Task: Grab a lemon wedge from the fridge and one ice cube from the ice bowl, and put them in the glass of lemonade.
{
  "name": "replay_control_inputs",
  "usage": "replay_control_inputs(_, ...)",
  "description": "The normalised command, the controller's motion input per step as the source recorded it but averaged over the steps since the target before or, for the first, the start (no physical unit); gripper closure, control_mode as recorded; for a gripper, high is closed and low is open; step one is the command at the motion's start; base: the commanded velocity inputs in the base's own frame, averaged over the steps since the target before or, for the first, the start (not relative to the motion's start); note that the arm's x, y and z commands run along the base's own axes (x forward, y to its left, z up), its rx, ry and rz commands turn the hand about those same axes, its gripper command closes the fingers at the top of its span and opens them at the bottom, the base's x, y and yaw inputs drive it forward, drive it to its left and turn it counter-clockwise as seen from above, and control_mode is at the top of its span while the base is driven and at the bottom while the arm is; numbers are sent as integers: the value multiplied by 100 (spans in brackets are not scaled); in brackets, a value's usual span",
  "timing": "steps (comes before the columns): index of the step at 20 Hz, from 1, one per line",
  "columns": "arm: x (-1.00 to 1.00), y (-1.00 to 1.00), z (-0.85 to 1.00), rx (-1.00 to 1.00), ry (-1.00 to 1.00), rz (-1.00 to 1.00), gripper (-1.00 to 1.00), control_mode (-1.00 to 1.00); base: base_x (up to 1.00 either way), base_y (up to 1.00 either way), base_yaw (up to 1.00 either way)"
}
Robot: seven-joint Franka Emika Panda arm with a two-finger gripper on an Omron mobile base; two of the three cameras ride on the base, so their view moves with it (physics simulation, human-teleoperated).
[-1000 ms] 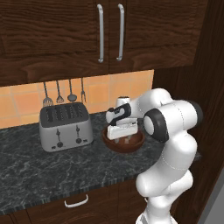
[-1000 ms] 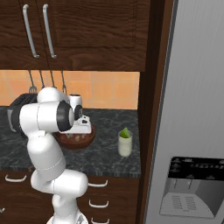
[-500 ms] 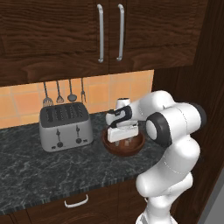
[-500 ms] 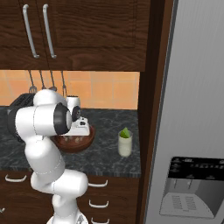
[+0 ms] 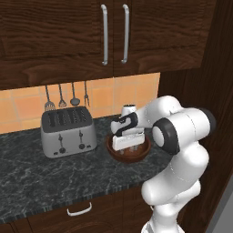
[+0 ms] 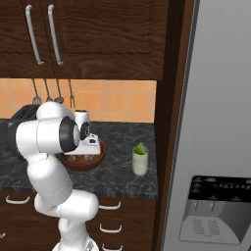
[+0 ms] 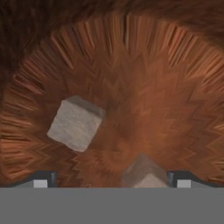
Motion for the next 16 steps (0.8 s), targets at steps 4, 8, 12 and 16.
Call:
replay_control_inputs(4, 0, 0, 0, 0, 0, 0, -100, -100, 0, 0, 0)
replay_control_inputs(8, 11, 0, 0, 0, 0, 0, -100, -100, 0, 0, 0)
replay_control_inputs(12, 2, 1, -8, 0, 0, 0, -100, -100, 0, 0, 0)
replay_control_inputs(16, 0, 6, -22, 0, 0, 0, -100, -100, 0, 0, 0)
